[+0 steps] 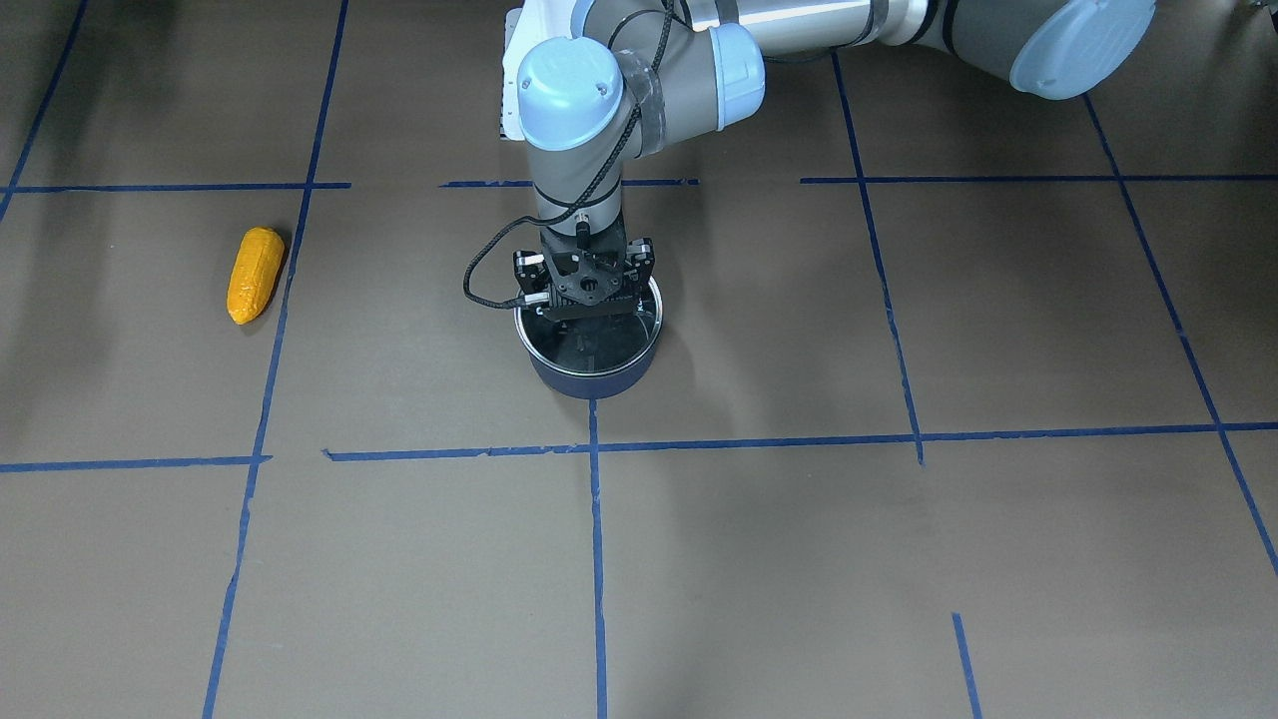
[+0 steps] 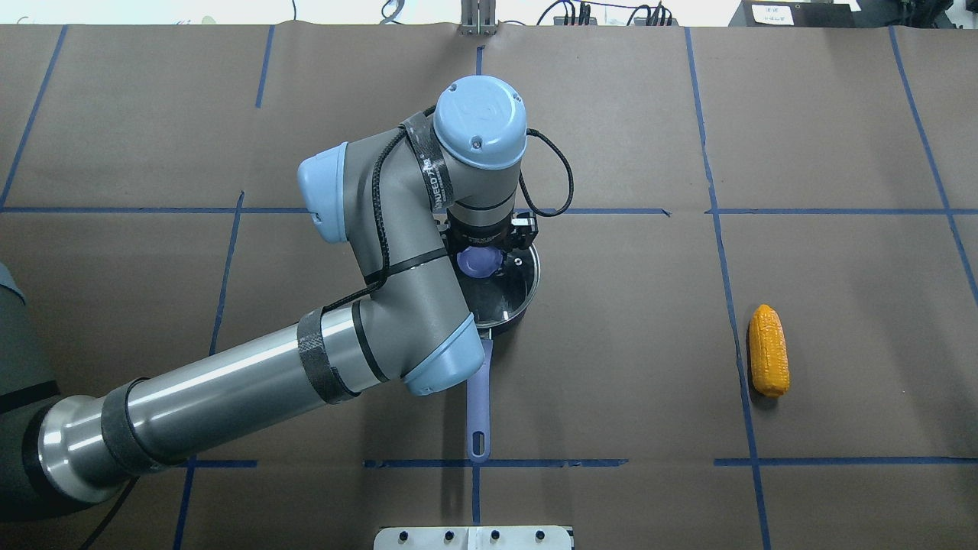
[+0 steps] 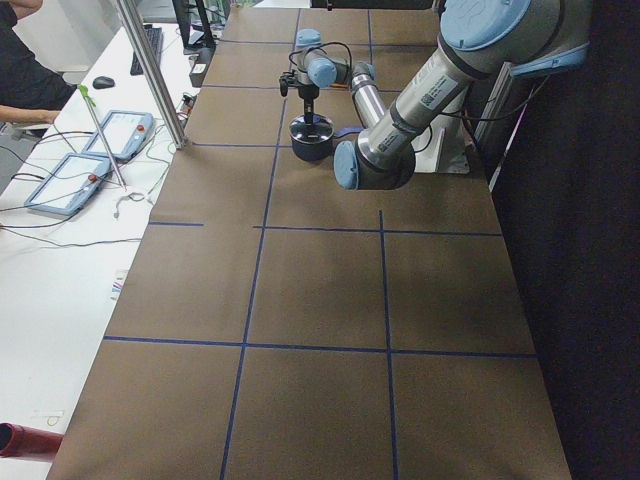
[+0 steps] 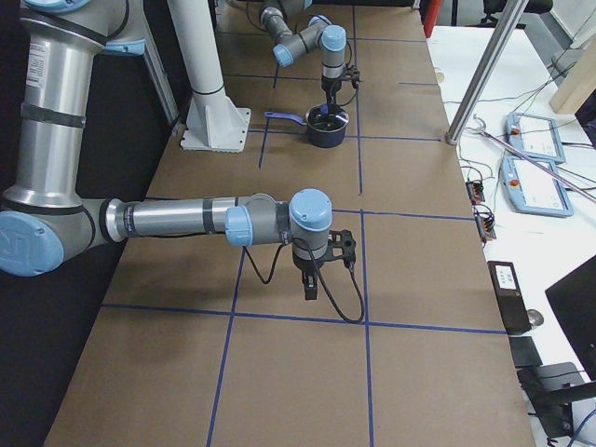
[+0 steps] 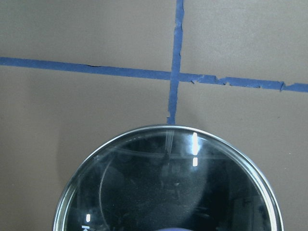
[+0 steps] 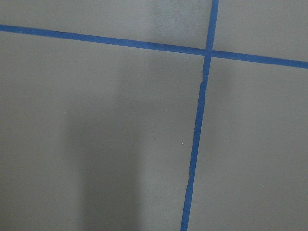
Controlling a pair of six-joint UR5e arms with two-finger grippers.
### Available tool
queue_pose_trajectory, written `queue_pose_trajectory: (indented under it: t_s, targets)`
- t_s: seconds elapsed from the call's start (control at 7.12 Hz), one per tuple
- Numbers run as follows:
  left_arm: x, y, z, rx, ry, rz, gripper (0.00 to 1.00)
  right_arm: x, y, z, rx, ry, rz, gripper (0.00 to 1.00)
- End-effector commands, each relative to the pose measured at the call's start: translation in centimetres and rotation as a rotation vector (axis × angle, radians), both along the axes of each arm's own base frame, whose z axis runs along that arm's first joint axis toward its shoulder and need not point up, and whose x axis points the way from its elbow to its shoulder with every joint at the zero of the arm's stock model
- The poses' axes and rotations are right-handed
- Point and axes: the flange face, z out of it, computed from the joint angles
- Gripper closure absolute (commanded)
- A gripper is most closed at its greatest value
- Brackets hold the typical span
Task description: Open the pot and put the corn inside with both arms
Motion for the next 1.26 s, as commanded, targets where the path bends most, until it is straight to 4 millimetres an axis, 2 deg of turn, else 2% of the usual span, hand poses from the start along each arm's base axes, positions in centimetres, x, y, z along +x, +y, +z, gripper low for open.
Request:
queue_pose_trajectory:
  t_s: [0.0,0.14,0.28,0.56,0.7,0.84,0.98,1.12]
  targets:
    - [-4.0,0.3,-1.4,0.033,0.051,-0.026,1.0,-0.2,0.0,0.0,0.0,0.001,-0.005,0.0]
    - [-7.3,0.9,-1.4,0.032,0.043,-0.043,1.0,-0.2,0.0,0.0,0.0,0.001,-0.005,0.0]
    - [-10.3,1.6,0.3,0.041,0.027,-0.043,1.0,-0.3,0.0,0.0,0.0,0.001,-0.006,0.0]
    - [-15.6,3.1,8.1,0.05,-0.013,-0.026,1.0,-0.3,-0.1,-0.1,0.004,0.002,-0.007,0.0]
    - [-16.8,2.6,11.6,0.056,-0.039,-0.022,1.0,-0.3,-0.1,-0.1,0.005,0.002,-0.008,0.0]
    - [-17.5,2.5,16.1,0.074,-0.059,0.005,1.0,-0.3,-0.3,-0.4,0.048,0.001,-0.013,0.0]
    - [-16.1,1.6,19.1,0.074,-0.046,0.003,1.0,-0.5,-0.2,-0.4,0.068,-0.001,-0.018,0.0]
    - [-13.9,0.8,21.7,0.042,-0.024,0.014,1.0,-1.1,-0.3,-0.3,0.069,-0.003,-0.033,0.0]
